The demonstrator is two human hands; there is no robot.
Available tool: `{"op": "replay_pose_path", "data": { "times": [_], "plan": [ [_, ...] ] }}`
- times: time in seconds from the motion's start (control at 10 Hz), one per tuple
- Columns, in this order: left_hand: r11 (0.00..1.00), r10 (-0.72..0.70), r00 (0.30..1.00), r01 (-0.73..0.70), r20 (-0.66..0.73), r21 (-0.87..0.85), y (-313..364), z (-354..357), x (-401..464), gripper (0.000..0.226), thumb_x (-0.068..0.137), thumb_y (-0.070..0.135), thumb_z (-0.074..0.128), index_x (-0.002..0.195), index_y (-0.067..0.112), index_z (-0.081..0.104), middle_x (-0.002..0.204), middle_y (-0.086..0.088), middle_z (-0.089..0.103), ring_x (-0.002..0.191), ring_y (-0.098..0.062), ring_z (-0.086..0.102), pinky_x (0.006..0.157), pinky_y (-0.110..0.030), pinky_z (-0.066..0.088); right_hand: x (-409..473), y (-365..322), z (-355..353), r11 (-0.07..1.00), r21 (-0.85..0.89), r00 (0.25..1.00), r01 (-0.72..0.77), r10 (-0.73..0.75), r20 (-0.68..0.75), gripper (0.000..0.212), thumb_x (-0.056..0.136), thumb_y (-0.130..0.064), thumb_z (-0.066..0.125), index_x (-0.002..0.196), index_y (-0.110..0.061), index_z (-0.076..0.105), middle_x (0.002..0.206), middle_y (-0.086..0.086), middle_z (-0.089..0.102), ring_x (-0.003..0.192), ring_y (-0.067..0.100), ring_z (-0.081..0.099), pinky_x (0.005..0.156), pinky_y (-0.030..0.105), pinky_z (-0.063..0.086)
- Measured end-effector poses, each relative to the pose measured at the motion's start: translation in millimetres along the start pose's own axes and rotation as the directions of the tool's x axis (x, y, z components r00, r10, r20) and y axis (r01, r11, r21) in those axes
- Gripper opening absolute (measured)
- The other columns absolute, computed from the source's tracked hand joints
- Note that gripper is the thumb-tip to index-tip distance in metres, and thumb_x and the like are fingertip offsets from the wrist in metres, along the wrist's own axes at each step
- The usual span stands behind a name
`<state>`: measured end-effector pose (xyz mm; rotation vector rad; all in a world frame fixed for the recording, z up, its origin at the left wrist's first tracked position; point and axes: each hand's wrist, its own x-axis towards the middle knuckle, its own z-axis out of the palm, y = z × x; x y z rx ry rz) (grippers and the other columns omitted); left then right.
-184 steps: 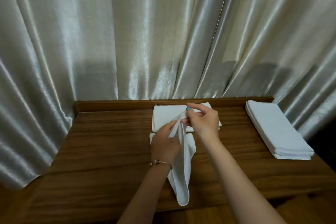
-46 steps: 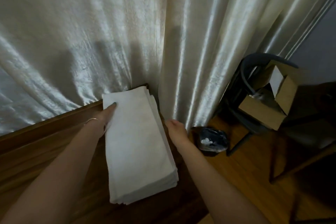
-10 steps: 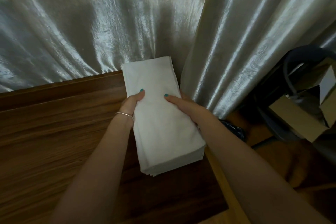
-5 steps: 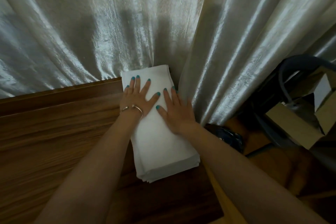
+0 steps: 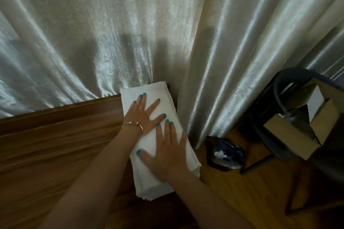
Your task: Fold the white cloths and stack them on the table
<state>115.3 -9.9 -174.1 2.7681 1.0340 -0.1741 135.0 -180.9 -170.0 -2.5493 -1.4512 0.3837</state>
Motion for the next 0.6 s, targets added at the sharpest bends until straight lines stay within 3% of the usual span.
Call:
{"op": "replay_pose_path", "data": {
  "times": [0.1,0.3,0.4,0.5,0.6],
  "plan": [
    [1.0,0.006,0.999,-0.006,-0.034,-0.012,-1.7,2.0,0.9,0.076,0.079,0.079,0.01,0.145,0.047,-0.01,0.158,-0.005,-0.018,0.146,-0.019,-0.016,0.12,-0.038,-0.004,-2.9,-1.0,5.8,0.996,0.083,0.995,0.014,-0.006,-0.098,0.097,0.081,-0.082,0.018,0.154,-0.023,-0.005,0.162,0.003,-0.016,0.148,0.02,-0.017,0.115,0.051,-0.017],
    [1.0,0.008,0.996,-0.009,0.092,0.013,-1.2,-10.0,7.2,0.081,0.076,0.082,0.011,0.146,0.046,-0.008,0.159,-0.007,-0.014,0.147,-0.022,-0.01,0.12,-0.04,0.002,-3.3,0.9,6.4,0.997,0.08,0.997,0.024,-0.018,-0.077,0.101,0.072,-0.085,0.0,0.153,-0.025,-0.01,0.162,0.001,-0.017,0.147,0.018,-0.019,0.116,0.05,-0.017],
    [0.975,0.057,0.955,-0.116,0.291,0.192,-3.5,-37.0,9.8,0.075,0.083,0.072,0.01,0.148,0.04,-0.009,0.158,-0.009,-0.016,0.146,-0.031,-0.012,0.118,-0.052,0.009,-0.6,1.3,-4.5,0.997,0.075,0.999,0.006,-0.008,0.031,0.11,0.06,-0.086,-0.012,0.152,-0.026,-0.013,0.161,0.002,-0.018,0.147,0.02,-0.019,0.115,0.05,-0.017],
    [0.959,0.067,0.942,-0.151,0.329,0.239,-12.4,-53.2,0.5,0.06,0.099,0.039,0.022,0.149,0.032,-0.01,0.157,-0.007,-0.02,0.144,-0.036,-0.014,0.117,-0.055,0.008,5.0,-0.3,-29.1,0.994,0.098,0.982,-0.048,0.029,0.186,0.107,0.064,-0.087,-0.013,0.152,-0.027,-0.014,0.161,0.0,-0.019,0.147,0.019,-0.019,0.116,0.051,-0.013],
    [0.991,0.005,0.961,-0.043,0.277,0.13,-27.7,-68.8,-23.1,0.056,0.1,0.037,0.02,0.15,0.028,-0.002,0.159,-0.008,-0.01,0.146,-0.034,-0.01,0.118,-0.051,0.005,3.4,-3.9,-51.7,0.985,0.143,0.97,-0.094,0.058,0.237,0.081,0.088,-0.074,0.011,0.152,-0.031,-0.014,0.161,-0.005,-0.02,0.148,0.018,-0.018,0.118,0.052,-0.01]
  ]
}}
